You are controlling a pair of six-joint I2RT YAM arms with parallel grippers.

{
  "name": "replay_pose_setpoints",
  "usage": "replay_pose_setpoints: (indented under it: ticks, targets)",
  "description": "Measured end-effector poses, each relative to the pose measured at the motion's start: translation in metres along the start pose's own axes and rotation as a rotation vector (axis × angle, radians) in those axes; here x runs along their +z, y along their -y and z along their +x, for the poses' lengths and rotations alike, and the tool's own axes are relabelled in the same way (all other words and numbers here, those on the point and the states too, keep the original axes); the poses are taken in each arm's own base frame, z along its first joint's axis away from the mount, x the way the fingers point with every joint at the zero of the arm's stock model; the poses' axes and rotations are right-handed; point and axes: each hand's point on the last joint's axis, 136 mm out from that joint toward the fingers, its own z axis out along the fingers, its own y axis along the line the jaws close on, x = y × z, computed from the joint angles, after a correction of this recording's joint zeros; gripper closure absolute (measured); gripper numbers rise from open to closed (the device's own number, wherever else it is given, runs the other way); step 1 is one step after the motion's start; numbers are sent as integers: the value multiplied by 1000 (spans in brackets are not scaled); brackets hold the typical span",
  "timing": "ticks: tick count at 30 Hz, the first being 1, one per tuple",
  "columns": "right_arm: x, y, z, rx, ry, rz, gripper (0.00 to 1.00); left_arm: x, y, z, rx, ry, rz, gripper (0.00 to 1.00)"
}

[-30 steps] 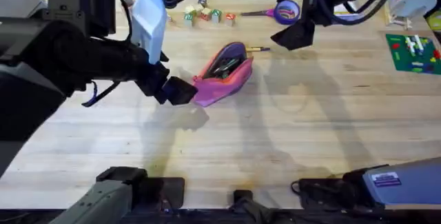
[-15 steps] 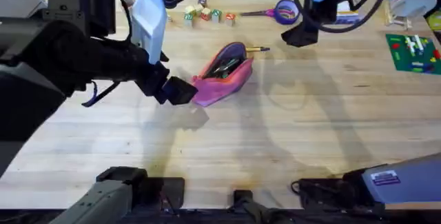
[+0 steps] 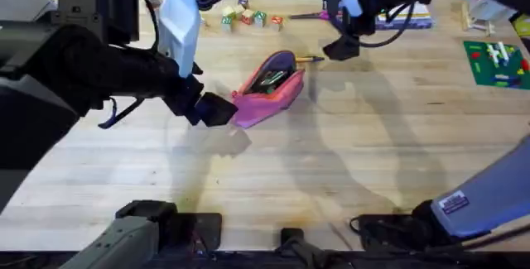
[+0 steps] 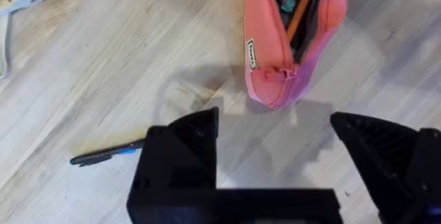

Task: Unzip the bag, pick up the pens from the table one at a time and place them inside, then zip the bag closed.

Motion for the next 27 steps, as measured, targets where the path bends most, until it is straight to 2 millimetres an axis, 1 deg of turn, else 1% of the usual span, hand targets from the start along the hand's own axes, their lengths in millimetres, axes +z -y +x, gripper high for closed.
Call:
replay_pose_setpoints:
  ticks: [5,10,15,16,19,27]
  targets:
    - [28,-12,14,32,-12,-66,4,0,0,0,0,0,0,7]
    - [49,-20,24,68,-21,-104,5,0,0,0,0,0,0,7]
    - [61,-23,30,176,-29,-115,5,0,0,0,0,0,0,7]
    - [66,-24,33,226,-33,-119,5,0,0,0,0,0,0,8]
    - [70,-25,35,272,-36,-121,5,0,0,0,-1,-1,0,7]
    - [88,-38,43,366,-47,-168,6,0,0,0,0,0,0,7]
